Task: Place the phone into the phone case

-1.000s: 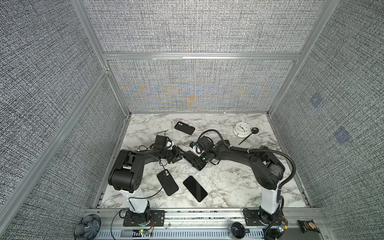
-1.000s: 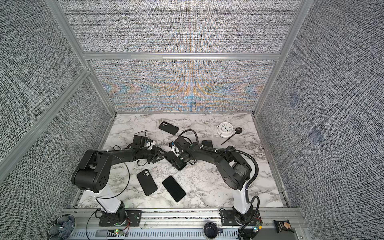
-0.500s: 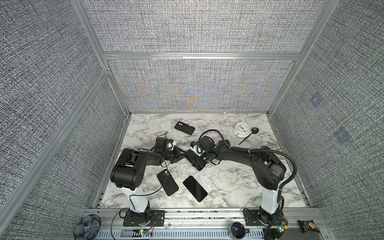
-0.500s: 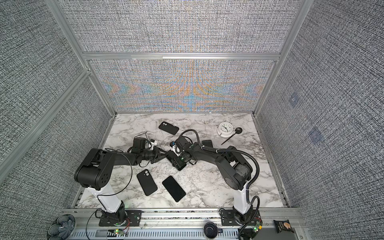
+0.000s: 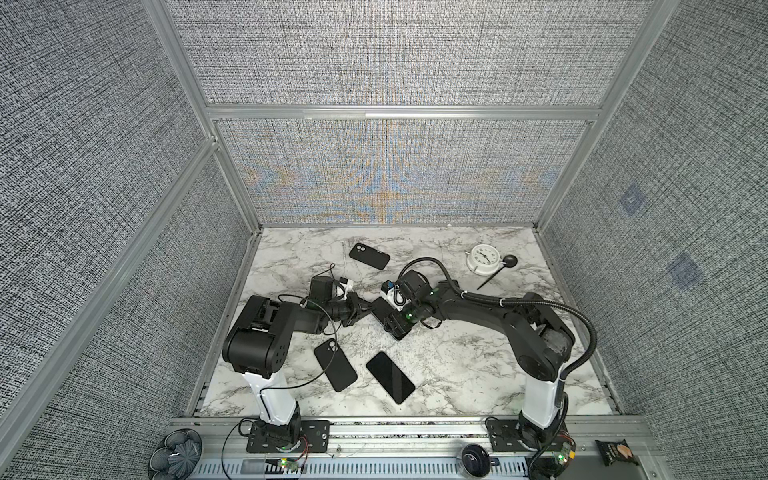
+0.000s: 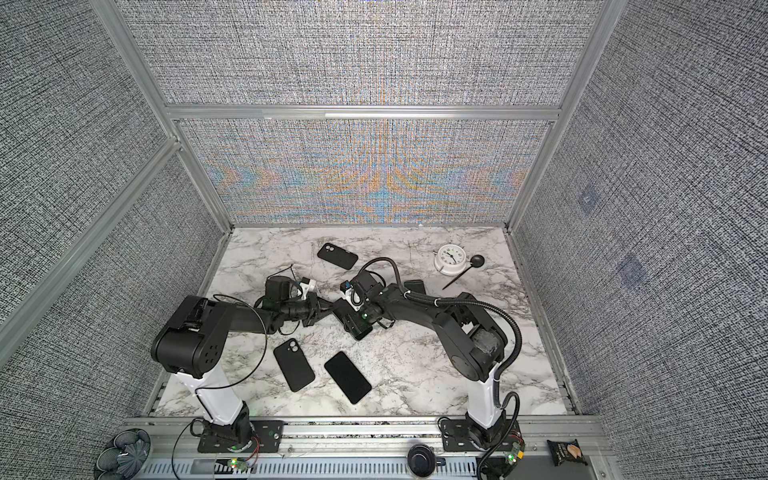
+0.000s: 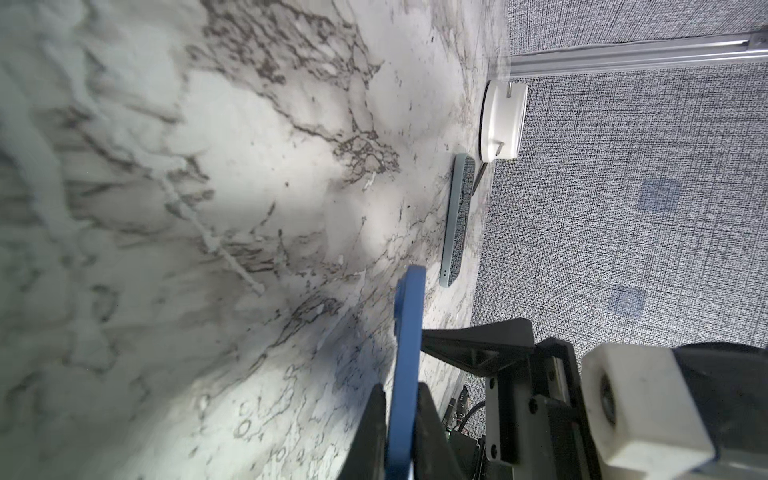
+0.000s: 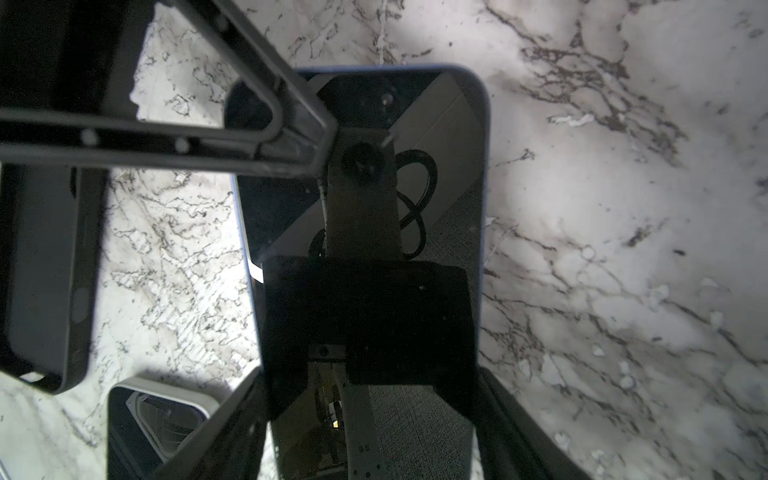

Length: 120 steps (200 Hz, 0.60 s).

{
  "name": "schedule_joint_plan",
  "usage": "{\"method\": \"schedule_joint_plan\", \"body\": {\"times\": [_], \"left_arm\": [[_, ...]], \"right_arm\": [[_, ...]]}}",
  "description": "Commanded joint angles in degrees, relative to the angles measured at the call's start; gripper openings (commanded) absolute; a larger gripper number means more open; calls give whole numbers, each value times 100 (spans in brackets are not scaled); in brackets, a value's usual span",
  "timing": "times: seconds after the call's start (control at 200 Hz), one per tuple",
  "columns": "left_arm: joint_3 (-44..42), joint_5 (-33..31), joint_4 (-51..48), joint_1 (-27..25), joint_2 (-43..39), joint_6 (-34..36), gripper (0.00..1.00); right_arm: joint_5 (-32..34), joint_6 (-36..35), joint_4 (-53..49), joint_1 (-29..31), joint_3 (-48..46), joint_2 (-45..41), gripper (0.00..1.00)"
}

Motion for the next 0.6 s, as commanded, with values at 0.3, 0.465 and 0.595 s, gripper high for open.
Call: {"method": "schedule_joint_plan", "body": {"times": [0.3,0.465,0.595], "left_arm": [[75,139,271,-19,-20,-230,1],[52,141,335,-15,-98,-318,0],[19,162,660,-16,-96,-532,0]], "right_arm": [[422,-200,-240,14,-16,-356,84],[441,-86,-454,14,-73,-670,91],[415,291,-578,18,-133,-1049,91]]}}
